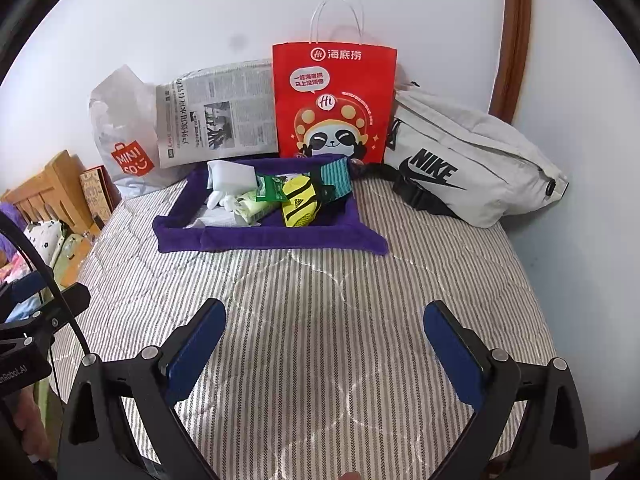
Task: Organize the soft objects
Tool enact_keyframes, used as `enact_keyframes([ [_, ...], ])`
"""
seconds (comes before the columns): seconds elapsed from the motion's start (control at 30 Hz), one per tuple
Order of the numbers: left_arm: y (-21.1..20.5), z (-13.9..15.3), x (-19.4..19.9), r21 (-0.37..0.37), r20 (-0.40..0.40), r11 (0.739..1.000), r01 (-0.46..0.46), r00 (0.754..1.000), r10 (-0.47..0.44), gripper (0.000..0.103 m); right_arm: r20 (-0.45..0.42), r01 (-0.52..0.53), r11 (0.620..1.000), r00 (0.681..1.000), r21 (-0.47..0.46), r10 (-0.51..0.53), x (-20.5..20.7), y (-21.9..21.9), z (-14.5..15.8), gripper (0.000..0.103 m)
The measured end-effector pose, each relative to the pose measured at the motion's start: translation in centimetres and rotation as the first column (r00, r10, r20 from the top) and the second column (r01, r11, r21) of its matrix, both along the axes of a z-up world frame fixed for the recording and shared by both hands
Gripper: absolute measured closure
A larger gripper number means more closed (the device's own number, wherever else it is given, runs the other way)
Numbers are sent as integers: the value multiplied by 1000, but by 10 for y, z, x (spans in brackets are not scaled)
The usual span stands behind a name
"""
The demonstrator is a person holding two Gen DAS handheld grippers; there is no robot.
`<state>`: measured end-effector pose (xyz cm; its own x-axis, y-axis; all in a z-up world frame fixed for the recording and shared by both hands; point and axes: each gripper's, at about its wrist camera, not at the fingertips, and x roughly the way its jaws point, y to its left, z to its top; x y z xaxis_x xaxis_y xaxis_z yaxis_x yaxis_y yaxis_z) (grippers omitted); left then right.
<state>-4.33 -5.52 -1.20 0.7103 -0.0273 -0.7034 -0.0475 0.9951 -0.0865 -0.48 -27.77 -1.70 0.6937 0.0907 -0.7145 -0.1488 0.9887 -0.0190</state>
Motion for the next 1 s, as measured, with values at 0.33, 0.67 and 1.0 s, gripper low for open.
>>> enact_keyframes([
  [0.33, 1, -2, 0, -1, -7, 1000, -5, 1000, 5, 10, -7, -7, 1000, 1000, 9, 7, 0, 1, 0, 5],
  [0.67, 2, -1, -2, -1, 2, 1000, -6, 1000, 6, 10, -6, -6, 1000, 1000, 5, 6, -1, 2, 1, 5],
  [1.0, 4, 1, -4, 1, 6, 1000, 1, 1000, -1, 10, -8, -5, 1000, 1000, 5, 5, -1, 4, 0, 5],
])
